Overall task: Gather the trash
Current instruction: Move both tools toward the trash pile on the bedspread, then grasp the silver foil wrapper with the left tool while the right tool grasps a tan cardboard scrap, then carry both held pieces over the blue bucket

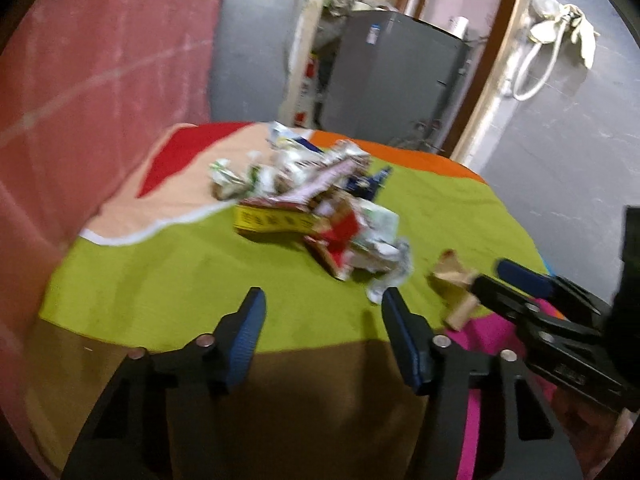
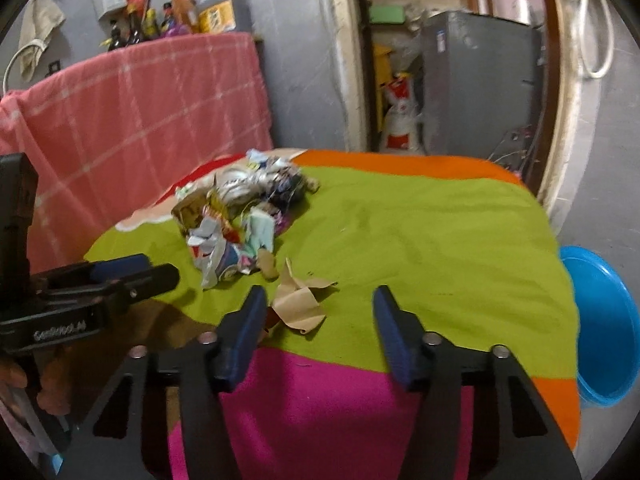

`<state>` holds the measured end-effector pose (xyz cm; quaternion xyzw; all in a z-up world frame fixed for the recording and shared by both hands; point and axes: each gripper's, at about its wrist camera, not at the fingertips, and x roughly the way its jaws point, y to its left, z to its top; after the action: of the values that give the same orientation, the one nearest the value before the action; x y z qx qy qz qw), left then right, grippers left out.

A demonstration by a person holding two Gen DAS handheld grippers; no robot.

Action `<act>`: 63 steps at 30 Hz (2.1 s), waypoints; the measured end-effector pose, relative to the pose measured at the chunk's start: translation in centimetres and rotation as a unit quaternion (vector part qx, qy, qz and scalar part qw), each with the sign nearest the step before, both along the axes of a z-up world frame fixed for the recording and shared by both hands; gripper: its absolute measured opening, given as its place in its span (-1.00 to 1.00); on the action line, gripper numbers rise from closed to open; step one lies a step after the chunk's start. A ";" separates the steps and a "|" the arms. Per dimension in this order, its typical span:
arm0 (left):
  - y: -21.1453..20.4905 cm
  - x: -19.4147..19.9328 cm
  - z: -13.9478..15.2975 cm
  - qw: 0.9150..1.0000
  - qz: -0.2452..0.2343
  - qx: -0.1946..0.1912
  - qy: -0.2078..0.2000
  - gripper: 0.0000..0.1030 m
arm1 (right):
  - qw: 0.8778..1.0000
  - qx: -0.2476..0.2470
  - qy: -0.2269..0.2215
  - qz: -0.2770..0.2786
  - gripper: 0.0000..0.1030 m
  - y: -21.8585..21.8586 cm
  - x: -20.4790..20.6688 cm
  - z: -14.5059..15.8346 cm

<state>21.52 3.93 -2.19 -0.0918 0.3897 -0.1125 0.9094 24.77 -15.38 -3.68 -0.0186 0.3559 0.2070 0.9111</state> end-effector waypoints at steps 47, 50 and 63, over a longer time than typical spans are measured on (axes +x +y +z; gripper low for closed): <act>-7.2 -4.0 4.0 0.990 -0.040 0.040 -0.128 -1.00 | 0.987 0.094 -0.131 -0.014 -0.69 -5.9 -5.7 3.3; -10.7 -3.3 5.4 0.984 -0.069 0.029 -0.159 -1.00 | 0.981 0.089 -0.165 -0.046 -0.69 -8.1 -6.3 4.5; -29.0 4.6 5.3 0.967 -0.209 -0.020 -0.145 -1.00 | 0.954 0.030 -0.200 -0.221 -0.68 -24.4 -4.9 5.7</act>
<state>26.12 -25.03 3.13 -0.0094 0.2615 -0.3204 0.9104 19.89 -39.80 1.98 0.0471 0.1547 0.0027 0.9868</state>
